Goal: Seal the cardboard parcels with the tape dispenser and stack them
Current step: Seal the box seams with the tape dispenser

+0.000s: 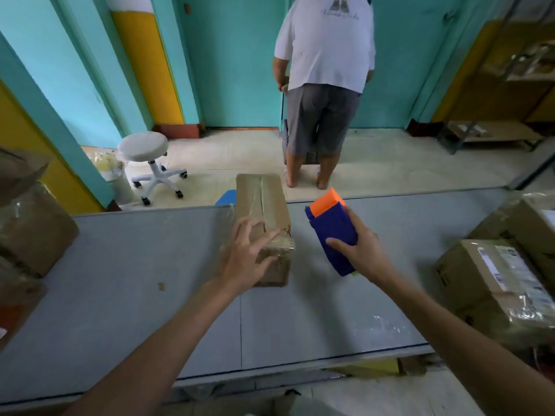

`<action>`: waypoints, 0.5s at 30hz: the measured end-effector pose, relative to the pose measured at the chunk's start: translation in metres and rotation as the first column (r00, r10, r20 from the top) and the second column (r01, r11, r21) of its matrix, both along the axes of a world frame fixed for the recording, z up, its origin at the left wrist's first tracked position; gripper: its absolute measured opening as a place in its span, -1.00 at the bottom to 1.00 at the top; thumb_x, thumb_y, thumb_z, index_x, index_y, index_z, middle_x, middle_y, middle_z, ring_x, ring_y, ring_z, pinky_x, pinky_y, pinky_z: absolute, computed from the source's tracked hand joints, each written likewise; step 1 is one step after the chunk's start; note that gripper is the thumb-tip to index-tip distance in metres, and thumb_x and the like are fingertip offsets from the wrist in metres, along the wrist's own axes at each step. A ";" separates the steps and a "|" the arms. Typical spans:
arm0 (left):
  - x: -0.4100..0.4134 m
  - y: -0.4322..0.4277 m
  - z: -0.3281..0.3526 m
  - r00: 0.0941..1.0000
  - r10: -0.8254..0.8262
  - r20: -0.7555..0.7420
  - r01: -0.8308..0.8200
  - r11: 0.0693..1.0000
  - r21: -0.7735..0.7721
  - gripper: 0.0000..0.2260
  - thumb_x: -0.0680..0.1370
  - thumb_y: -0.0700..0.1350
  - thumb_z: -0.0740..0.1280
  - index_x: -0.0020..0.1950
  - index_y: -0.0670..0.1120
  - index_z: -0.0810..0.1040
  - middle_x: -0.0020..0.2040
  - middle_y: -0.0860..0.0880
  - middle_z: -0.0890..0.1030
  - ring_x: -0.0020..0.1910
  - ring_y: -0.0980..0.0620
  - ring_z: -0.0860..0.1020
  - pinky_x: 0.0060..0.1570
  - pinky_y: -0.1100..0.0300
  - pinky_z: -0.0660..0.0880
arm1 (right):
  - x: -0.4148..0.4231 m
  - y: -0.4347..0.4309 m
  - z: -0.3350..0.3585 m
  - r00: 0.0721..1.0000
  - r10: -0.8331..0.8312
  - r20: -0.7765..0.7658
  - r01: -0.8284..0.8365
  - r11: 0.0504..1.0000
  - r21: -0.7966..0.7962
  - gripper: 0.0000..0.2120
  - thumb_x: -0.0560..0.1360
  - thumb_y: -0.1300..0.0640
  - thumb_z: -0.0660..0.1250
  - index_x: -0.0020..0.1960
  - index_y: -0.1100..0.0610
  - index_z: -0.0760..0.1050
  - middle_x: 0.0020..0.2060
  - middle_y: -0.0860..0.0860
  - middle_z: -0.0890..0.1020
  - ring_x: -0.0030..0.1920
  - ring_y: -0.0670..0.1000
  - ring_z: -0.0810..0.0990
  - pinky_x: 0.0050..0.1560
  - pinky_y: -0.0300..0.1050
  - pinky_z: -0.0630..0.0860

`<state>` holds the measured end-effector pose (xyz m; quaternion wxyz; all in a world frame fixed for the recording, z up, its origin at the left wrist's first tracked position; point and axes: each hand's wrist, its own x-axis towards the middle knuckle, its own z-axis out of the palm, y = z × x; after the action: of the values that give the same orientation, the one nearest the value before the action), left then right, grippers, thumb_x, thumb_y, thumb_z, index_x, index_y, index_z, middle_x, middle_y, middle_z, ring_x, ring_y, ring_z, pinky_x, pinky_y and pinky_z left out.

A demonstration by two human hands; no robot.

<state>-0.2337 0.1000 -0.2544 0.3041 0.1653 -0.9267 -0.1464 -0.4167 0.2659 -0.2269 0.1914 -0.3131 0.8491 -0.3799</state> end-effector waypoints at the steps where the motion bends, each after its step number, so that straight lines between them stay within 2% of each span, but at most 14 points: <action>1: 0.004 0.001 -0.002 1.000 -0.026 -0.006 0.026 1.000 -0.010 -0.50 0.29 -0.10 0.53 0.21 0.01 0.52 0.16 -0.05 0.38 0.24 -0.10 0.34 -0.12 -0.11 0.58 | 0.008 0.002 -0.006 0.997 0.001 -0.080 0.008 0.994 0.107 -0.23 0.49 -0.05 0.36 0.53 -0.08 -0.03 0.27 0.07 0.49 0.16 0.13 0.52 0.08 0.07 0.52; 3: 0.014 -0.002 -0.004 0.997 -0.053 -0.049 0.052 0.998 -0.032 -0.48 0.29 -0.17 0.55 0.22 -0.02 0.52 0.15 -0.04 0.39 0.24 -0.14 0.37 0.01 -0.08 0.55 | 0.029 0.005 -0.019 0.958 0.103 -0.266 -0.002 0.935 0.356 -0.24 0.54 -0.10 0.27 0.54 -0.04 -0.13 0.27 0.12 0.49 0.16 0.17 0.52 -0.02 -0.06 0.45; 4: 0.021 -0.005 -0.004 0.996 -0.053 -0.075 0.050 0.998 -0.049 -0.47 0.29 -0.18 0.55 0.23 -0.02 0.50 0.15 -0.04 0.40 0.23 -0.15 0.38 0.09 -0.06 0.51 | 0.042 0.005 -0.026 0.934 0.179 -0.310 -0.026 0.898 0.439 -0.25 0.56 -0.12 0.22 0.54 -0.01 -0.19 0.25 0.14 0.50 0.15 0.18 0.53 -0.07 -0.08 0.41; 7: 0.038 -0.016 0.005 0.993 -0.006 -0.117 -0.005 0.996 -0.094 -0.50 0.30 -0.19 0.55 0.21 -0.06 0.54 0.13 -0.08 0.44 0.22 -0.17 0.40 0.13 -0.02 0.46 | 0.079 -0.002 -0.054 0.874 0.348 -0.340 -0.084 0.796 0.599 -0.26 0.59 -0.11 0.13 0.54 0.12 -0.25 0.15 0.16 0.57 0.09 0.19 0.57 -0.11 -0.03 0.43; 9: 0.048 -0.023 0.012 0.992 0.034 -0.118 -0.046 0.994 -0.101 -0.51 0.27 -0.22 0.57 0.18 -0.10 0.58 0.12 -0.10 0.47 0.22 -0.18 0.41 0.10 -0.03 0.47 | 0.091 -0.010 -0.067 0.847 0.380 -0.371 -0.060 0.763 0.644 -0.29 0.61 -0.05 0.12 0.54 0.18 -0.22 0.11 0.15 0.59 0.08 0.18 0.58 -0.18 -0.03 0.37; 11: 0.056 -0.028 0.018 0.991 0.046 -0.126 -0.060 0.992 -0.112 -0.51 0.27 -0.22 0.57 0.17 -0.10 0.59 0.12 -0.09 0.48 0.22 -0.18 0.41 0.08 -0.02 0.46 | 0.093 -0.017 -0.069 0.829 0.379 -0.412 -0.022 0.757 0.653 -0.31 0.61 -0.03 0.11 0.54 0.19 -0.18 0.14 0.15 0.56 0.11 0.16 0.55 -0.14 -0.03 0.39; 13: 0.061 -0.029 0.025 0.991 0.037 -0.131 -0.052 0.992 -0.113 -0.52 0.28 -0.23 0.56 0.18 -0.09 0.58 0.11 -0.12 0.51 0.22 -0.17 0.41 0.04 -0.04 0.48 | 0.094 -0.021 -0.064 0.805 0.378 -0.457 0.024 0.749 0.662 -0.30 0.58 -0.19 0.06 0.53 0.18 -0.10 0.21 0.18 0.48 0.20 0.17 0.47 0.02 0.00 0.41; 15: 0.061 -0.027 0.033 0.989 0.034 -0.143 -0.051 0.992 -0.117 -0.55 0.31 -0.21 0.54 0.18 -0.12 0.59 0.09 -0.15 0.55 0.22 -0.15 0.40 0.06 -0.04 0.48 | 0.097 -0.020 -0.054 0.792 0.363 -0.491 0.083 0.732 0.676 -0.27 0.53 -0.31 -0.11 0.52 0.15 0.02 0.26 0.21 0.42 0.25 0.19 0.40 0.14 0.05 0.36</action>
<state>-0.1732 0.0732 -0.2214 0.3811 0.1555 -0.9064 -0.0949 -0.3195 0.2456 -0.2807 0.0446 -0.3925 0.9149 0.0833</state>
